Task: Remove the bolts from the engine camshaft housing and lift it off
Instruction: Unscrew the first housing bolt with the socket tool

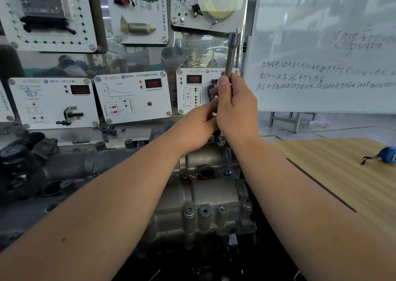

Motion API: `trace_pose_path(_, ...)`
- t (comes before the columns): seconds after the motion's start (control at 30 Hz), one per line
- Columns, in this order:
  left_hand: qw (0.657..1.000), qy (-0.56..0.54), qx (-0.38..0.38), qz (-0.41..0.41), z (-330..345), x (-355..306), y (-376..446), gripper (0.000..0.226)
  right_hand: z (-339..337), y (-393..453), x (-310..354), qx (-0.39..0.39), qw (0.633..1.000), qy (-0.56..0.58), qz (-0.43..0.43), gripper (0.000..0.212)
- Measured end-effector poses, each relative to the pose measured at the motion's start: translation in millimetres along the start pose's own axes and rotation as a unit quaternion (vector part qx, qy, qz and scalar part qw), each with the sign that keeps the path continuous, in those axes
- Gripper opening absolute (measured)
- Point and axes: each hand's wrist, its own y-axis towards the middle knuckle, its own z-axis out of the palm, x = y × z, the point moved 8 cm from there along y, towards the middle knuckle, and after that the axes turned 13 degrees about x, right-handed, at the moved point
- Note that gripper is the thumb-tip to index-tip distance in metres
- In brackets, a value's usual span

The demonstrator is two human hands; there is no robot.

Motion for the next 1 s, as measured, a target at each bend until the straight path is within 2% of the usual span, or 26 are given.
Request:
trace_pose_path(0.1, 1.000, 0.002, -0.001, 0.007, -1.3, -0.8, 0.0, 0.031, -0.3, -1.6, 1.2, -0.004, 1.000, 0.013, -0.007, 0.023)
trace_pose_path(0.2, 1.000, -0.005, -0.002, 0.004, -0.7, 0.3, 0.3, 0.031, -1.3, -1.6, 2.8, -0.011, 1.000, -0.003, -0.015, 0.017)
trace_pose_path(0.43, 1.000, -0.002, 0.007, -0.013, 0.5, 3.7, 1.0, 0.030, -0.1, 1.9, -3.5, -0.006, 1.000, -0.005, 0.017, 0.027)
trace_pose_path(0.67, 1.000, 0.002, -0.010, 0.001, -2.4, 0.1, 0.0, 0.029, -1.4, 0.0, -0.5, -0.006, 1.000, 0.002, -0.001, 0.010)
trace_pose_path(0.87, 1.000, -0.009, 0.001, -0.022, 0.5, 3.0, -0.6, 0.028, -0.2, 1.8, -0.8, -0.005, 1.000, -0.014, 0.003, 0.023)
trace_pose_path(1.0, 1.000, 0.003, -0.002, -0.021, -1.2, -0.4, -1.5, 0.027, 1.5, 1.6, -2.6, 0.002, 1.000, 0.008, 0.005, 0.017)
